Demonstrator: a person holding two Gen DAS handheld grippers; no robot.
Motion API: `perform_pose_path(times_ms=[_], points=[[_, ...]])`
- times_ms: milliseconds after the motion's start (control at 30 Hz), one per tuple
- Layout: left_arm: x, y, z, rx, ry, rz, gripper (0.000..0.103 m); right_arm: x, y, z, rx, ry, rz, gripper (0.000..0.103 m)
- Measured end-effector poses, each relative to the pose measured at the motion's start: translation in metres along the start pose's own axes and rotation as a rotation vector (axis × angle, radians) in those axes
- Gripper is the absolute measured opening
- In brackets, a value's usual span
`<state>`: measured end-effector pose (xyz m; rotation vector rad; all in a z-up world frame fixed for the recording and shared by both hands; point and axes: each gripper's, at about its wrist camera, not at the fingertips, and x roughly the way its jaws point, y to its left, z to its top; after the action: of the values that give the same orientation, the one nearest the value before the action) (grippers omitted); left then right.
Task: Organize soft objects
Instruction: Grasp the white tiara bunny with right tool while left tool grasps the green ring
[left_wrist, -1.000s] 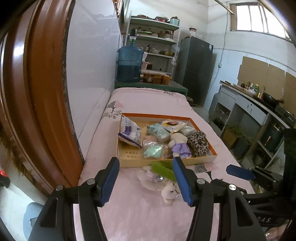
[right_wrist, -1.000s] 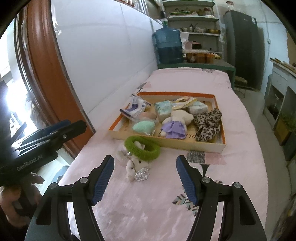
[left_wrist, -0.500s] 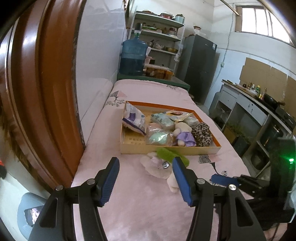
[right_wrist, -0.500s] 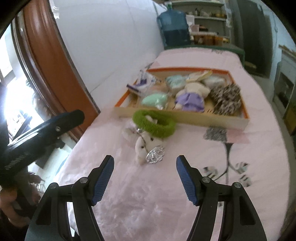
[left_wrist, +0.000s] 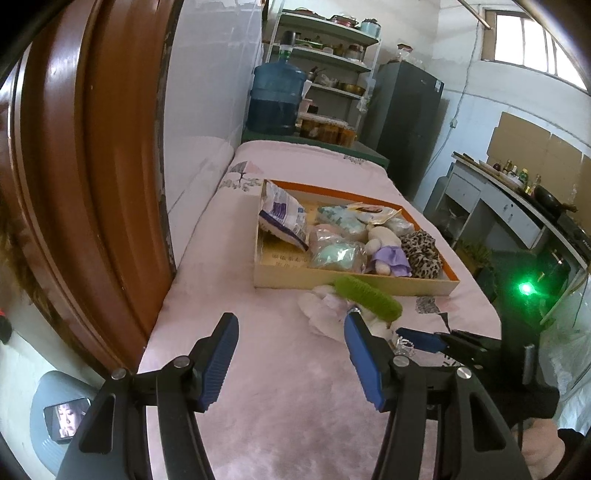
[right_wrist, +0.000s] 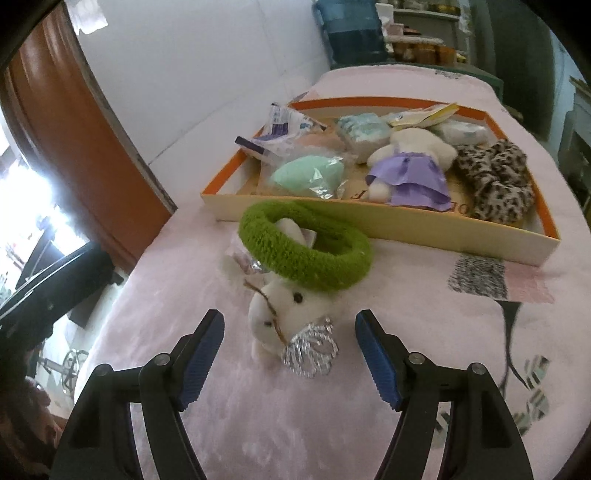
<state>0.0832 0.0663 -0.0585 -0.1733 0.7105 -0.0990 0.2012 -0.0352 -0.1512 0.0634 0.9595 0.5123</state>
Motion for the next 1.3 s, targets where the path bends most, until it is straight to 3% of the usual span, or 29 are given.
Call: perform_pose_path(times_ms=[33, 67, 100, 333, 500, 700, 833, 967, 1133, 1300], points=[[0.001, 0.0, -0.001, 0.0, 0.002, 0.001, 0.059, 0.003, -0.001, 0.001, 0.006, 0.004, 0.006, 0.069], [0.001, 0.001, -0.001, -0.001, 0.004, 0.003, 0.059, 0.005, -0.002, 0.002, 0.012, 0.003, 0.012, 0.049], [0.002, 0.001, -0.002, -0.002, 0.005, 0.004, 0.059, 0.005, -0.003, 0.002, 0.014, 0.004, 0.01, 0.042], [0.008, 0.003, -0.002, -0.018, 0.02, -0.014, 0.059, -0.009, 0.008, -0.012, -0.044, 0.033, 0.095, 0.04], [0.014, -0.005, -0.002, -0.018, 0.047, -0.084, 0.059, -0.031, 0.02, -0.042, -0.113, 0.07, 0.14, 0.04], [0.027, -0.022, -0.006, -0.024, 0.101, -0.154, 0.059, -0.055, 0.012, -0.071, -0.067, 0.092, 0.211, 0.04], [0.017, -0.024, -0.004, -0.028, 0.068, -0.146, 0.059, -0.071, -0.024, -0.069, 0.12, 0.017, 0.203, 0.04], [0.012, -0.02, 0.0, -0.033, 0.053, -0.13, 0.059, -0.074, -0.01, -0.07, 0.054, 0.029, 0.243, 0.04], [0.015, -0.021, 0.001, -0.035, 0.082, -0.167, 0.059, -0.074, 0.006, -0.073, 0.014, 0.028, 0.246, 0.04], [0.028, -0.043, 0.0, 0.013, 0.108, -0.208, 0.059, -0.099, -0.015, -0.081, 0.054, -0.043, 0.114, 0.04]])
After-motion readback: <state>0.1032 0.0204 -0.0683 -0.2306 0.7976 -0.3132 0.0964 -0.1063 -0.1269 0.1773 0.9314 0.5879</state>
